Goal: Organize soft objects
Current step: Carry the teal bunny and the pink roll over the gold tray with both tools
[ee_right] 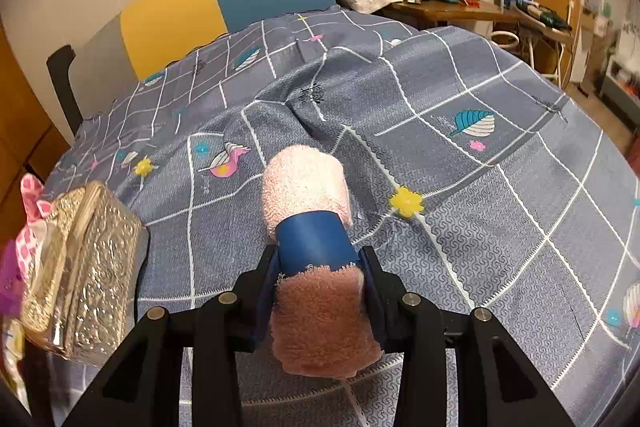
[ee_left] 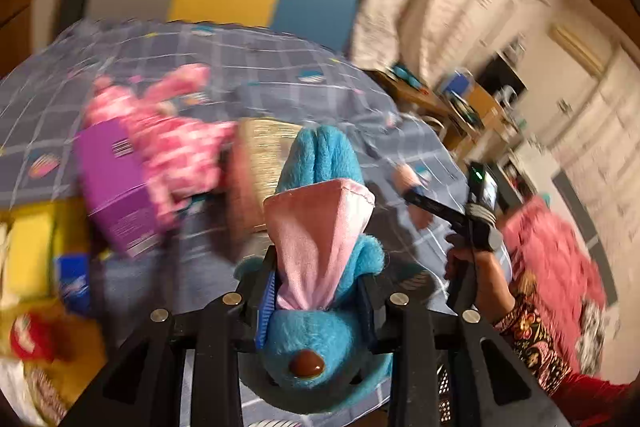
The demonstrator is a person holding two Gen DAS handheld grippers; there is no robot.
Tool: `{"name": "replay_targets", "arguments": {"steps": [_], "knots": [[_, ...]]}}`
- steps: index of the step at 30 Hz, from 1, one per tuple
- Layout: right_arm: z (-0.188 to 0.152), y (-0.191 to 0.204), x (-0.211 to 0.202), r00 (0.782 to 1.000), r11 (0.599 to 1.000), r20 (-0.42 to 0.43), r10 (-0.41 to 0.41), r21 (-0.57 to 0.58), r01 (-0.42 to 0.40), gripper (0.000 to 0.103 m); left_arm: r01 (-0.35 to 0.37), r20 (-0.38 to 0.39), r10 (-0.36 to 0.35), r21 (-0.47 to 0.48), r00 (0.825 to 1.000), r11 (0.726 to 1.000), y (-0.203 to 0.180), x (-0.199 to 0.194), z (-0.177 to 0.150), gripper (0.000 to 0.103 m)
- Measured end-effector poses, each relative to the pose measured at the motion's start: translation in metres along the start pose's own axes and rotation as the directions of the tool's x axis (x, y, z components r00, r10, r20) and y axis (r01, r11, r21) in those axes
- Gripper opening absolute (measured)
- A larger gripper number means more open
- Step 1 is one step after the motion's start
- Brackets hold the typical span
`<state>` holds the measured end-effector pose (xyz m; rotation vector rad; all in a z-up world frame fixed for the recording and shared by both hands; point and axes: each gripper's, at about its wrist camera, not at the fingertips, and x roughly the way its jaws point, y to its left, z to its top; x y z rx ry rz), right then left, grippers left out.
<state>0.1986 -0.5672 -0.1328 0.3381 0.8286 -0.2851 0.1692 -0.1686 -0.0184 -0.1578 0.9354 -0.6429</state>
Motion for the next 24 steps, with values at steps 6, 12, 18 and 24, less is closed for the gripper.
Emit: {"name": "replay_targets", "arguments": {"steps": [6, 12, 18, 24], "knots": [[-0.009, 0.023, -0.009, 0.995, 0.992, 0.088, -0.043, -0.118, 0.054, 0.04, -0.039, 0.084, 0.055, -0.181, 0.995, 0.983, 0.076, -0.052, -0.021, 0.033], [-0.022, 0.025, -0.035, 0.994, 0.999, 0.106, -0.024, -0.039, 0.028, 0.04, -0.127, 0.133, 0.172, -0.293, 0.976, 0.948, 0.138, -0.1, -0.043, 0.033], [-0.043, 0.036, -0.072, 0.993, 0.999, 0.118, 0.023, 0.023, -0.026, 0.04, -0.162, 0.04, 0.186, -0.334, 0.982, 0.928, 0.174, -0.086, -0.062, 0.034], [-0.063, 0.074, -0.114, 0.984, 0.994, 0.146, 0.104, -0.002, -0.105, 0.04, -0.26, -0.145, 0.227, -0.279, 0.963, 0.924, 0.19, -0.038, -0.088, 0.034]]}}
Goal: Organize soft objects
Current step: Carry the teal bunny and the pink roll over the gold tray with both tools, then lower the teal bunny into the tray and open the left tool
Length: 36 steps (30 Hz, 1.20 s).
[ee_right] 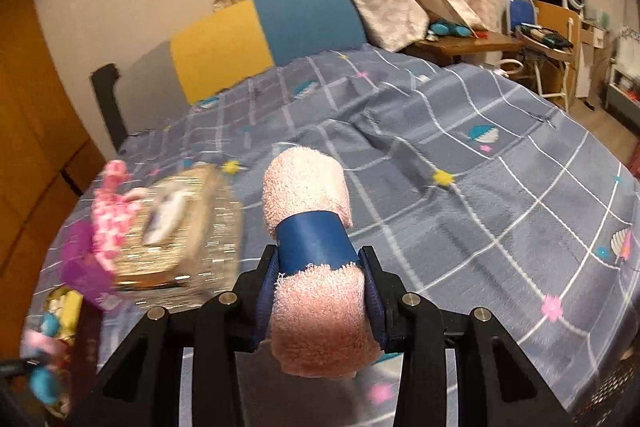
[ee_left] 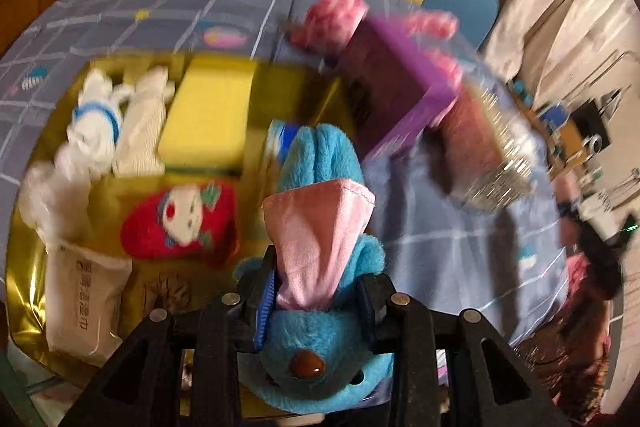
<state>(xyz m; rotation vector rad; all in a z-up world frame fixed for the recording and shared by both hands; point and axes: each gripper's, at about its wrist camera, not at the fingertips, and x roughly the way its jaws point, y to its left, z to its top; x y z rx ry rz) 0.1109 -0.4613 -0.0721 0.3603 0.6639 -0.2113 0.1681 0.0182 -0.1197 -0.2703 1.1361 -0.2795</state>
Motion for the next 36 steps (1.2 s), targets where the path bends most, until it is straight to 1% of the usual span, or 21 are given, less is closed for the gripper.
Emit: {"name": "replay_targets", "arguments": {"steps": [3, 5, 8, 9, 10, 11, 12, 14, 15, 17, 18, 20, 21, 23, 25, 26, 29, 31, 32, 33, 36], "knots": [[-0.003, 0.028, -0.025, 0.997, 0.998, 0.045, 0.064, -0.009, -0.064, 0.04, -0.017, -0.071, 0.017, -0.004, 0.997, 1.0, 0.014, 0.015, -0.009, 0.035], [-0.003, 0.048, -0.037, 0.991, 0.993, 0.06, 0.118, -0.026, -0.117, 0.04, -0.024, -0.097, 0.025, 0.005, 0.995, 1.0, 0.02, 0.019, -0.014, 0.035], [-0.01, 0.092, -0.05, 0.975, 0.974, 0.058, 0.214, -0.092, -0.208, 0.04, -0.096, -0.088, 0.099, 0.037, 0.991, 0.995, 0.031, 0.022, -0.019, 0.037], [-0.013, 0.103, -0.052, 0.969, 0.966, 0.049, 0.243, -0.103, -0.237, 0.04, -0.119, -0.088, 0.121, 0.037, 0.989, 0.992, 0.036, 0.024, -0.019, 0.04], [-0.017, 0.119, -0.053, 0.959, 0.954, 0.031, 0.281, -0.114, -0.276, 0.04, -0.126, -0.086, 0.128, 0.028, 0.988, 0.992, 0.043, 0.026, -0.02, 0.04], [-0.02, 0.131, -0.053, 0.951, 0.944, 0.009, 0.31, -0.125, -0.307, 0.04, -0.116, -0.086, 0.117, 0.012, 0.989, 0.993, 0.047, 0.027, -0.02, 0.043], [-0.025, 0.145, -0.052, 0.941, 0.931, -0.019, 0.339, -0.136, -0.338, 0.04, -0.08, -0.09, 0.077, -0.028, 0.993, 0.996, 0.054, 0.027, -0.02, 0.046], [-0.038, 0.174, -0.05, 0.914, 0.903, -0.078, 0.398, -0.146, -0.405, 0.04, -0.031, -0.089, 0.023, -0.082, 0.996, 0.996, 0.06, 0.022, -0.022, 0.051], [-0.043, 0.184, -0.048, 0.902, 0.89, -0.105, 0.419, -0.153, -0.431, 0.04, 0.004, -0.075, -0.012, -0.106, 0.997, 0.994, 0.062, 0.017, -0.025, 0.054], [-0.06, 0.212, -0.043, 0.874, 0.863, -0.172, 0.454, -0.16, -0.48, 0.04, 0.049, -0.049, -0.055, -0.117, 0.997, 0.992, 0.062, 0.007, -0.029, 0.056], [-0.068, 0.226, -0.038, 0.856, 0.849, -0.21, 0.472, -0.153, -0.506, 0.04, 0.071, -0.029, -0.075, -0.117, 0.997, 0.991, 0.062, 0.001, -0.034, 0.056], [-0.083, 0.245, -0.028, 0.827, 0.833, -0.28, 0.487, -0.137, -0.537, 0.04, 0.089, 0.013, -0.088, -0.112, 0.996, 0.99, 0.061, -0.012, -0.039, 0.056], [-0.092, 0.255, -0.022, 0.815, 0.832, -0.317, 0.486, -0.12, -0.542, 0.04, 0.089, 0.036, -0.086, -0.109, 0.996, 0.99, 0.062, -0.018, -0.041, 0.056], [-0.11, 0.274, -0.009, 0.784, 0.824, -0.39, 0.484, -0.098, -0.558, 0.04, 0.09, 0.078, -0.082, -0.109, 0.994, 0.99, 0.065, -0.031, -0.044, 0.056], [-0.124, 0.288, 0.001, 0.776, 0.831, -0.435, 0.456, -0.104, -0.547, 0.04, 0.087, 0.122, -0.073, -0.108, 0.99, 0.99, 0.069, -0.044, -0.048, 0.056], [-0.13, 0.296, 0.004, 0.774, 0.833, -0.452, 0.444, -0.111, -0.542, 0.04, 0.079, 0.136, -0.064, -0.107, 0.989, 0.991, 0.067, -0.049, -0.04, 0.056], [-0.146, 0.314, 0.014, 0.775, 0.849, -0.497, 0.391, -0.13, -0.512, 0.04, 0.063, 0.177, -0.043, -0.108, 0.983, 0.992, 0.073, -0.062, -0.042, 0.056], [-0.156, 0.324, 0.02, 0.776, 0.866, -0.516, 0.363, -0.121, -0.486, 0.041, 0.058, 0.207, -0.032, -0.118, 0.978, 0.991, 0.077, -0.069, -0.044, 0.056], [-0.16, 0.328, 0.022, 0.782, 0.874, -0.517, 0.348, -0.122, -0.47, 0.04, 0.064, 0.219, -0.035, -0.126, 0.975, 0.99, 0.08, -0.072, -0.045, 0.056], [-0.162, 0.332, 0.023, 0.795, 0.883, -0.51, 0.33, -0.131, -0.45, 0.04, 0.074, 0.227, -0.043, -0.129, 0.973, 0.989, 0.083, -0.077, -0.047, 0.056], [-0.165, 0.344, 0.025, 0.84, 0.897, -0.463, 0.285, -0.179, -0.403, 0.043, 0.087, 0.245, -0.052, -0.134, 0.968, 0.987, 0.087, -0.084, -0.049, 0.056]]}}
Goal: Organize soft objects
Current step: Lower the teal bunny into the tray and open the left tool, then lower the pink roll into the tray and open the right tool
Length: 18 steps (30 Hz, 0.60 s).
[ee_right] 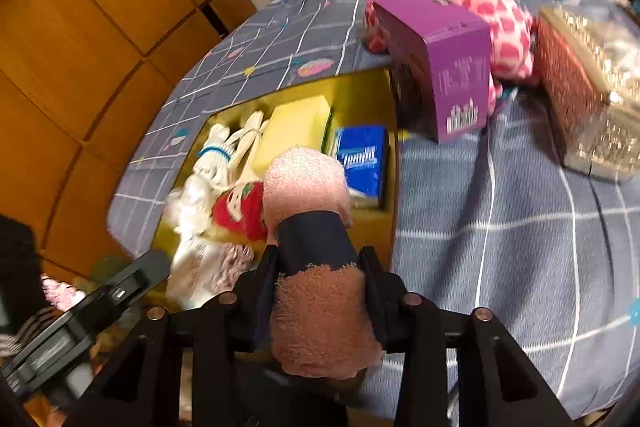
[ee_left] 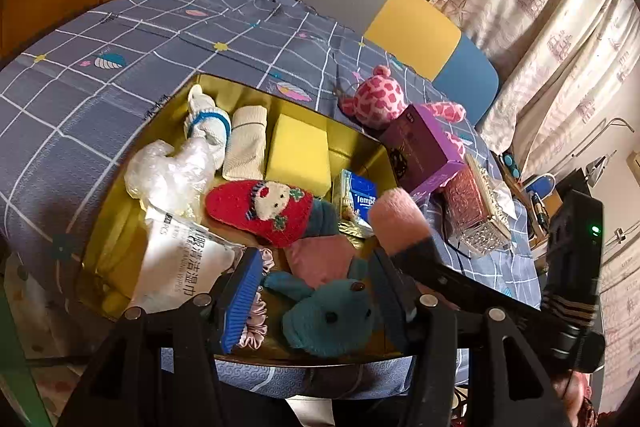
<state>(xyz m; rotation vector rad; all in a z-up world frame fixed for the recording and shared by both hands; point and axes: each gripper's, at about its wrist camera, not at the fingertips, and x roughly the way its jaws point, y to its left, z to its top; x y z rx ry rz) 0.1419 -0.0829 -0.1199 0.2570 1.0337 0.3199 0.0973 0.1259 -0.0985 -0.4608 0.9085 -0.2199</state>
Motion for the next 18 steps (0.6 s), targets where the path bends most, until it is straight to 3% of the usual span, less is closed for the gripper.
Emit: {"name": "replay_targets", "arguments": {"steps": [4, 8, 14, 18], "knots": [[0.006, 0.009, 0.011, 0.998, 0.997, 0.01, -0.069, -0.031, 0.07, 0.043, 0.006, 0.021, -0.006, 0.013, 1.0, 1.0, 0.003, -0.007, -0.001, 0.056], [0.008, 0.014, 0.004, 0.993, 0.992, 0.061, -0.097, -0.07, 0.101, 0.054, -0.019, 0.043, 0.018, 0.032, 0.999, 0.999, 0.005, -0.011, -0.003, 0.056], [0.005, 0.016, -0.017, 0.992, 0.986, 0.081, -0.092, -0.134, 0.103, 0.054, -0.12, 0.114, 0.108, 0.096, 0.988, 0.988, -0.004, -0.024, -0.001, 0.056], [0.002, 0.024, -0.02, 0.987, 0.97, 0.089, -0.131, -0.195, 0.147, 0.055, -0.182, 0.153, 0.163, 0.124, 0.975, 0.975, -0.014, -0.027, 0.0, 0.056]]}}
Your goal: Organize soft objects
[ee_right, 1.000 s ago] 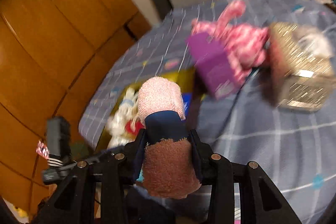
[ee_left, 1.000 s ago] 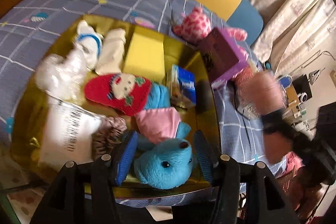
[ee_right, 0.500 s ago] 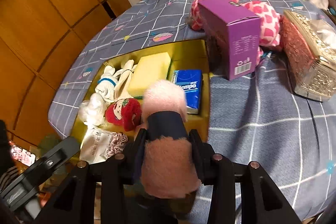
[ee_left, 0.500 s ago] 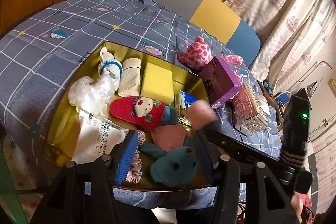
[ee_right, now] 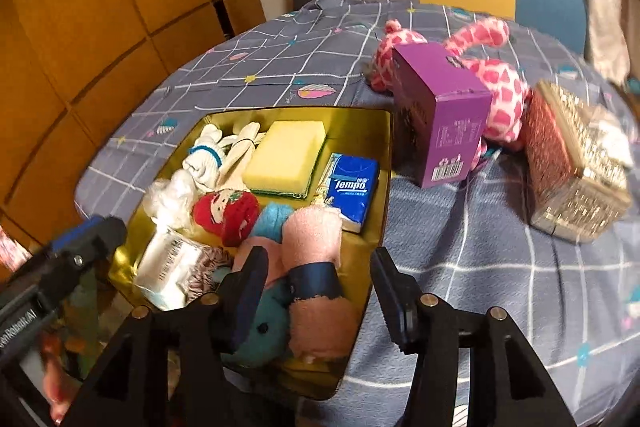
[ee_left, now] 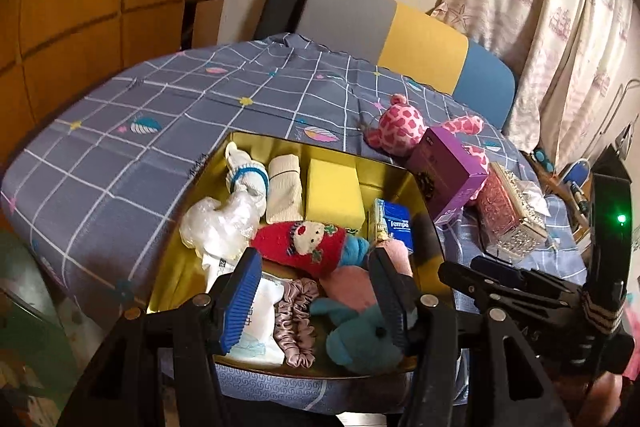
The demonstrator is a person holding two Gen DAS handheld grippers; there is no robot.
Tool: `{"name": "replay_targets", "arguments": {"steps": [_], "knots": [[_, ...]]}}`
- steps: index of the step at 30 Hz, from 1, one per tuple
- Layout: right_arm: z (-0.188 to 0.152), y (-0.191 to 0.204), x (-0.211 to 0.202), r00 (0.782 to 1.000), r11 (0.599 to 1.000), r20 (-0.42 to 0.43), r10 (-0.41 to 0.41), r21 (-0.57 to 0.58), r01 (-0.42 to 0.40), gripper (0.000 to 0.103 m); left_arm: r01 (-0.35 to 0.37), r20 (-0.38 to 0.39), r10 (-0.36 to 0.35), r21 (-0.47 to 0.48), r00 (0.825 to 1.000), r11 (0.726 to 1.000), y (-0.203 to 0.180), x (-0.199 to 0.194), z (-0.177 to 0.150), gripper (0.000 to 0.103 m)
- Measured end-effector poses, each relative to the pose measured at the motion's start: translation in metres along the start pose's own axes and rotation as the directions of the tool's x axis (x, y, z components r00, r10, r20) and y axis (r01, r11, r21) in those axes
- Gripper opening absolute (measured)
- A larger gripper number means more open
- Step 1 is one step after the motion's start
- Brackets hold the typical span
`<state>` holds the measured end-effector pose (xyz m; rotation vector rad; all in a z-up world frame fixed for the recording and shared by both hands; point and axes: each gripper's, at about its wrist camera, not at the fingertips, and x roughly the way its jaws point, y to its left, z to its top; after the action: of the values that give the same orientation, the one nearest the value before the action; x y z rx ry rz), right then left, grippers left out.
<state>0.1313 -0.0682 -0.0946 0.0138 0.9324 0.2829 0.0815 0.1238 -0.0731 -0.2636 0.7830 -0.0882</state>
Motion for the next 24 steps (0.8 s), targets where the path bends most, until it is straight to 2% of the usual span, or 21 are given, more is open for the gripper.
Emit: {"name": "replay_targets", "arguments": {"steps": [1, 3, 7, 13, 18, 24], "knots": [[0.0, 0.002, 0.0, 1.0, 1.0, 0.0, -0.005, -0.007, 0.005, 0.058, -0.004, 0.001, 0.004, 0.007, 1.0, 1.0, -0.002, -0.001, 0.0, 0.057], [0.001, 0.003, -0.001, 1.0, 1.0, 0.0, 0.001, -0.008, -0.001, 0.075, -0.017, -0.003, 0.017, 0.019, 1.0, 1.0, -0.006, -0.002, 0.001, 0.057], [0.003, 0.004, -0.002, 1.0, 1.0, 0.001, -0.009, -0.007, 0.009, 0.081, -0.045, -0.008, 0.045, 0.02, 0.999, 0.999, -0.008, -0.005, 0.002, 0.056], [0.006, 0.007, -0.003, 0.999, 0.999, -0.019, -0.032, 0.005, 0.032, 0.102, -0.115, 0.012, 0.115, -0.027, 0.993, 0.993, -0.004, -0.018, 0.001, 0.056], [0.01, 0.016, -0.025, 0.997, 0.998, 0.034, -0.07, 0.009, 0.069, 0.103, -0.164, 0.028, 0.165, -0.049, 0.986, 0.985, -0.005, -0.034, 0.004, 0.056], [0.006, 0.026, -0.06, 0.983, 0.99, 0.125, -0.138, 0.034, 0.134, 0.103, -0.25, 0.0, 0.251, -0.067, 0.968, 0.966, -0.01, -0.047, 0.0, 0.056]]}}
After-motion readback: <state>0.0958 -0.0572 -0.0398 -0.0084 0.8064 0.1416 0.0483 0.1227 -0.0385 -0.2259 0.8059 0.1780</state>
